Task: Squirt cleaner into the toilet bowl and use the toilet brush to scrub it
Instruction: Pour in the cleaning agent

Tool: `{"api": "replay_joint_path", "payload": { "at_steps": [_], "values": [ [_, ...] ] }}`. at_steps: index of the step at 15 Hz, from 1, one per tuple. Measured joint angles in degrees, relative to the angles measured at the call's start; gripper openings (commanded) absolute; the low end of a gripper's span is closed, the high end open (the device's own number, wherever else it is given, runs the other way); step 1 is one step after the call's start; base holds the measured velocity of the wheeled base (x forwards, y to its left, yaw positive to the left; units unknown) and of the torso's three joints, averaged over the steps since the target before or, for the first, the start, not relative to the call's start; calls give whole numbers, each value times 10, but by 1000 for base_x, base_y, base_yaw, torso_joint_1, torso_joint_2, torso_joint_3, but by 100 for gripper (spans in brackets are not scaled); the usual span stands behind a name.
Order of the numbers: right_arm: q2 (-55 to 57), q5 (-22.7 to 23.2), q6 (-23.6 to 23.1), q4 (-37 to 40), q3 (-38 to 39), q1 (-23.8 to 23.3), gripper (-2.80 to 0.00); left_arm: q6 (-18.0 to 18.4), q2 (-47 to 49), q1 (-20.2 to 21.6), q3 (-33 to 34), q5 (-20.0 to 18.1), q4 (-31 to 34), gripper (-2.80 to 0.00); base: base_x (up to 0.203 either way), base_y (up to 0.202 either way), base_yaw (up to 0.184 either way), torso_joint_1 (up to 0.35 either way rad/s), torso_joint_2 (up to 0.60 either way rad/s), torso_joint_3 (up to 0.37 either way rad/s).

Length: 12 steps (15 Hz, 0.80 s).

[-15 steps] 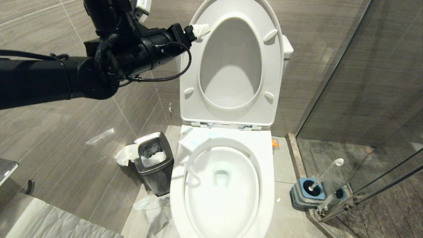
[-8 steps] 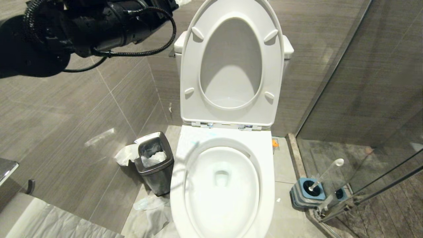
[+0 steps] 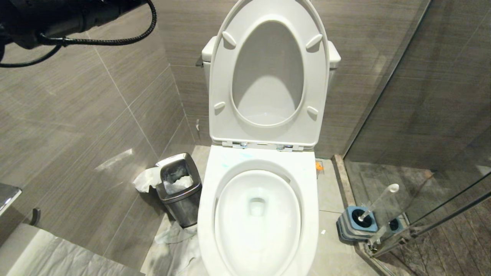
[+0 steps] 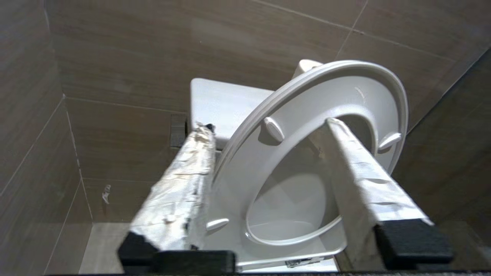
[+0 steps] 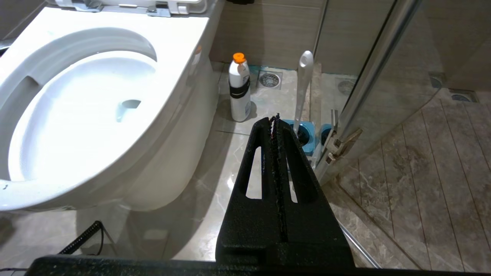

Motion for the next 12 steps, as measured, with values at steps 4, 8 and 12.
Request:
{"api": "replay_joint_path", "payload": {
  "at_steps": [4, 8, 12],
  "values": [
    [0, 0, 0, 0, 0, 0, -280, 0, -23, 0, 15, 4, -2, -280, 0, 0, 0, 0, 0, 0],
    [0, 0, 0, 0, 0, 0, -280, 1, -33, 0, 16, 12, -3, -280, 0, 0, 0, 0, 0, 0],
    [0, 0, 0, 0, 0, 0, -280, 31, -56, 2, 16, 23, -1, -280, 0, 0, 0, 0, 0, 0]
  ]
}}
